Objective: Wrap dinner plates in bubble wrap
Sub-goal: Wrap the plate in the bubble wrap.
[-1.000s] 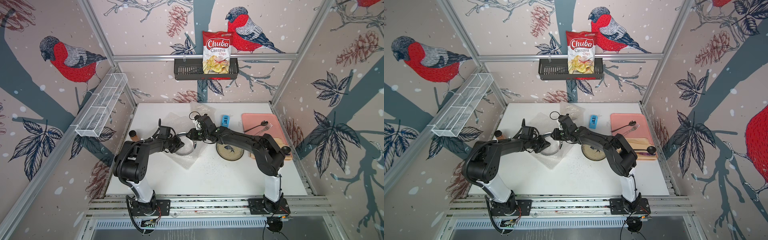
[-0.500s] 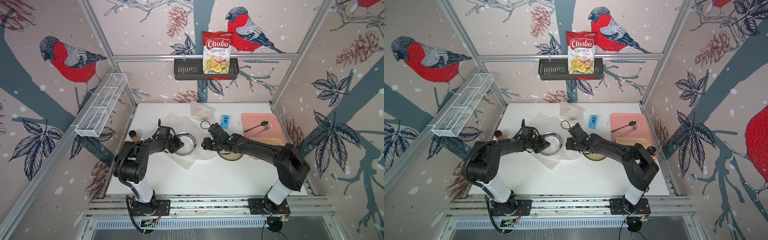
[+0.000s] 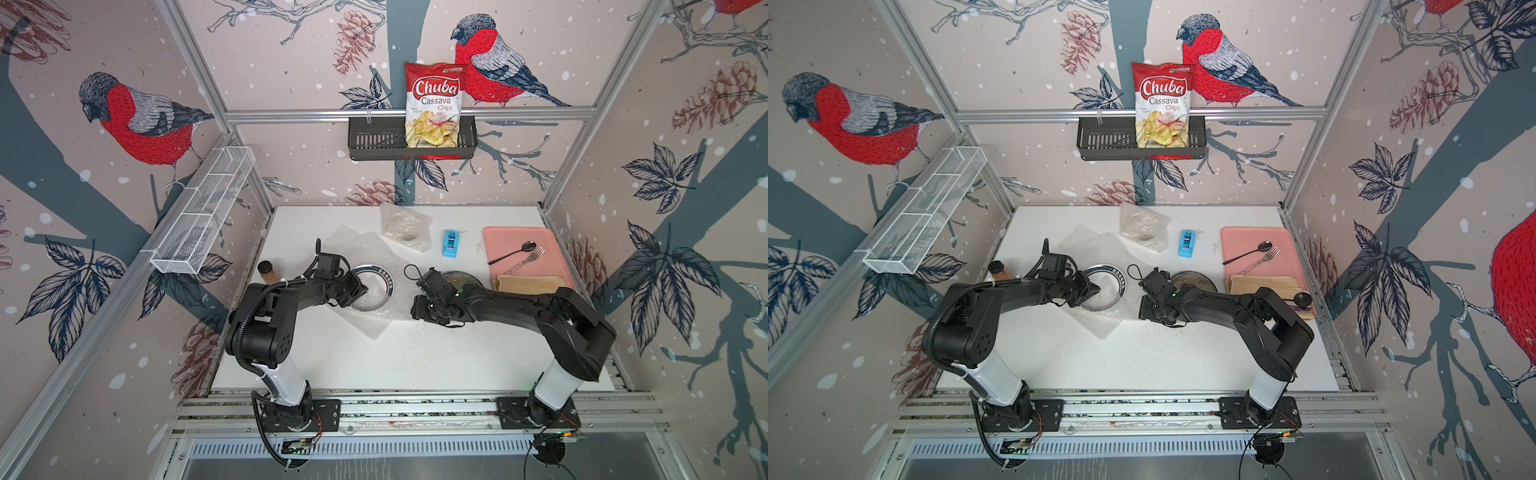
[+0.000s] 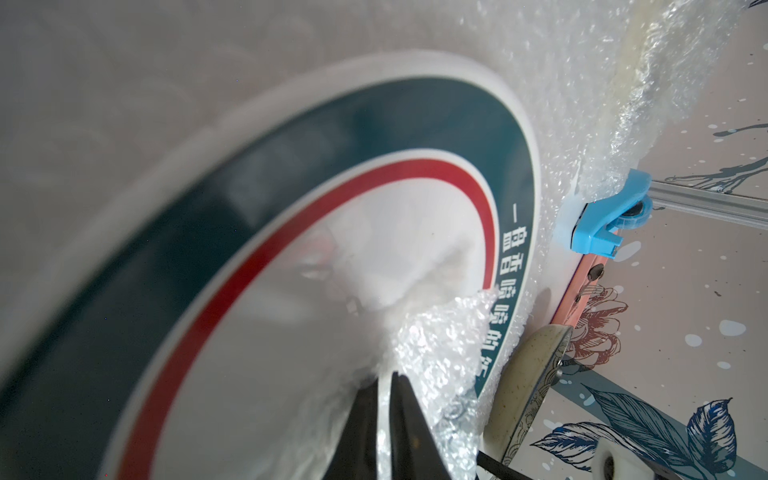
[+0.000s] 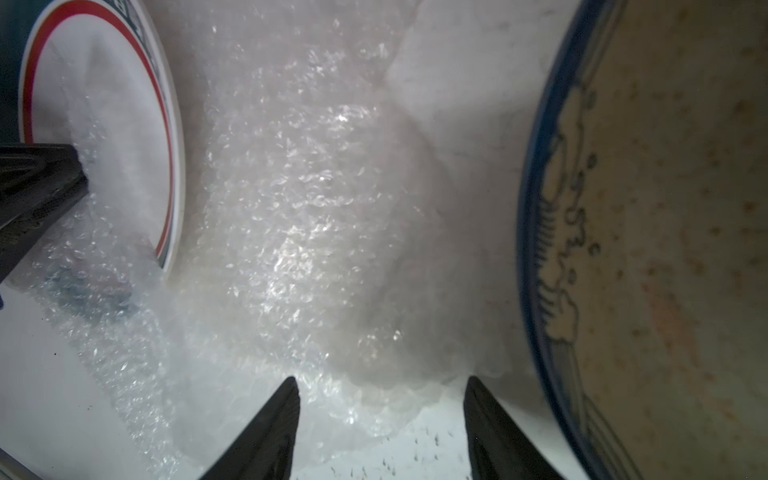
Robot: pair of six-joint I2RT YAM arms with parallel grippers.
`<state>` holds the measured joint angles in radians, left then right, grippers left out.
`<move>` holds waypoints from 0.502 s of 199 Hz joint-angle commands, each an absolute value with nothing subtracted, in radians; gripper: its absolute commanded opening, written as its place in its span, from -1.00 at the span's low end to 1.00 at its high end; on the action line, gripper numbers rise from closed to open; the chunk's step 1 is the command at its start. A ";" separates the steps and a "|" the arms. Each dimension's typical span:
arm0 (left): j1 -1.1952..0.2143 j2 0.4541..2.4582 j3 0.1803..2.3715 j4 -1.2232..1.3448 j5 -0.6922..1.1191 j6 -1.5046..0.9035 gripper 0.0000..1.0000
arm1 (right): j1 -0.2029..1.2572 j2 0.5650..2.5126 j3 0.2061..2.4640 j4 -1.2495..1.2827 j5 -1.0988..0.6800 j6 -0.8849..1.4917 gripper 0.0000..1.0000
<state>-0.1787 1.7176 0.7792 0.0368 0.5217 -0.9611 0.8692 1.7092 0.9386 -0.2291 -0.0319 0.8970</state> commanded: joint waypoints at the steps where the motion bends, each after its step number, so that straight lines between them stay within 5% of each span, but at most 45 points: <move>1: -0.176 1.724 0.770 -0.101 0.453 -0.951 -0.77 | 0.845 1.717 0.918 -0.149 -0.064 0.925 0.25; 46: -0.175 1.723 0.767 -0.104 0.451 -0.954 -0.76 | 0.823 1.770 0.963 -0.075 -0.109 0.921 0.12; 100: -0.173 1.726 0.761 -0.106 0.447 -0.954 -0.77 | 0.826 1.776 1.015 -0.051 -0.104 0.877 -0.73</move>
